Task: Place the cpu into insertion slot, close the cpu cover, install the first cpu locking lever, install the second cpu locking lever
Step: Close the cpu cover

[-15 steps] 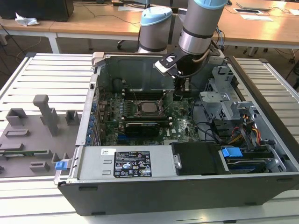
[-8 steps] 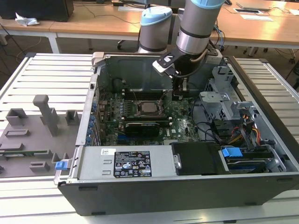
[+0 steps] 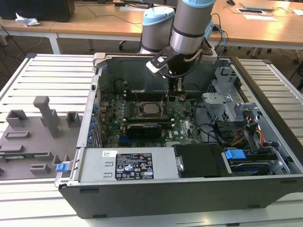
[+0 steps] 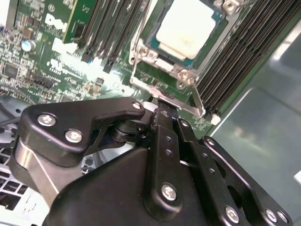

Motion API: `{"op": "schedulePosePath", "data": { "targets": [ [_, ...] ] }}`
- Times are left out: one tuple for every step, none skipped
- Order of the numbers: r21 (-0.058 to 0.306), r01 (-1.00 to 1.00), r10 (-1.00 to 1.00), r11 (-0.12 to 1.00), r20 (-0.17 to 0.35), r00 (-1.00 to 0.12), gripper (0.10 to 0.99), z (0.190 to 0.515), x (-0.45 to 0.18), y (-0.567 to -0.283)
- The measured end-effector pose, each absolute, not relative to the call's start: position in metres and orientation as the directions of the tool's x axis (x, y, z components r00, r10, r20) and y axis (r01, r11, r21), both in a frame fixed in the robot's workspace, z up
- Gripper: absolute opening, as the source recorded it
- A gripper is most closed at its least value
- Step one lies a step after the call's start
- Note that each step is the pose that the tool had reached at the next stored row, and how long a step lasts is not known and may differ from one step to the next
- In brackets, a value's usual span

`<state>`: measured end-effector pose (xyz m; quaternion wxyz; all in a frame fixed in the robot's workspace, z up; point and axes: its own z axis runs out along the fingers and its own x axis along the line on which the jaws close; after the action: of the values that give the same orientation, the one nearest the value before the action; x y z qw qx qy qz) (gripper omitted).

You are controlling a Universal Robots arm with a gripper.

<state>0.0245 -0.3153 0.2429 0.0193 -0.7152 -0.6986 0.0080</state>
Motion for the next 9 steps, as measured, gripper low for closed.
{"op": "schedulePosePath", "data": {
  "targets": [
    [-0.036, 0.999, 1.0, -0.023, 0.016, 0.024, 0.106, 0.243, 0.021, -0.315],
    [-0.033, 0.999, 1.0, -0.023, 0.016, 0.024, 0.106, 0.243, 0.017, -0.314],
    [-0.031, 0.999, 1.0, -0.023, 0.016, 0.024, 0.106, 0.243, 0.015, -0.313],
    [-0.03, 0.999, 1.0, -0.023, 0.016, 0.024, 0.106, 0.243, 0.013, -0.313],
    [-0.029, 0.999, 1.0, -0.023, 0.015, 0.024, 0.106, 0.243, 0.012, -0.313],
    [-0.029, 0.999, 1.0, -0.023, 0.016, 0.024, 0.106, 0.243, 0.012, -0.313],
    [-0.019, 1.0, 1.0, -0.023, 0.016, 0.024, 0.106, 0.243, 0.01, -0.312],
    [0.026, 0.999, 1.0, -0.023, 0.017, 0.023, 0.106, 0.242, 0.002, -0.312],
    [0.03, 0.999, 1.0, -0.023, 0.017, 0.023, 0.106, 0.242, -0.007, -0.312]
  ]
}}
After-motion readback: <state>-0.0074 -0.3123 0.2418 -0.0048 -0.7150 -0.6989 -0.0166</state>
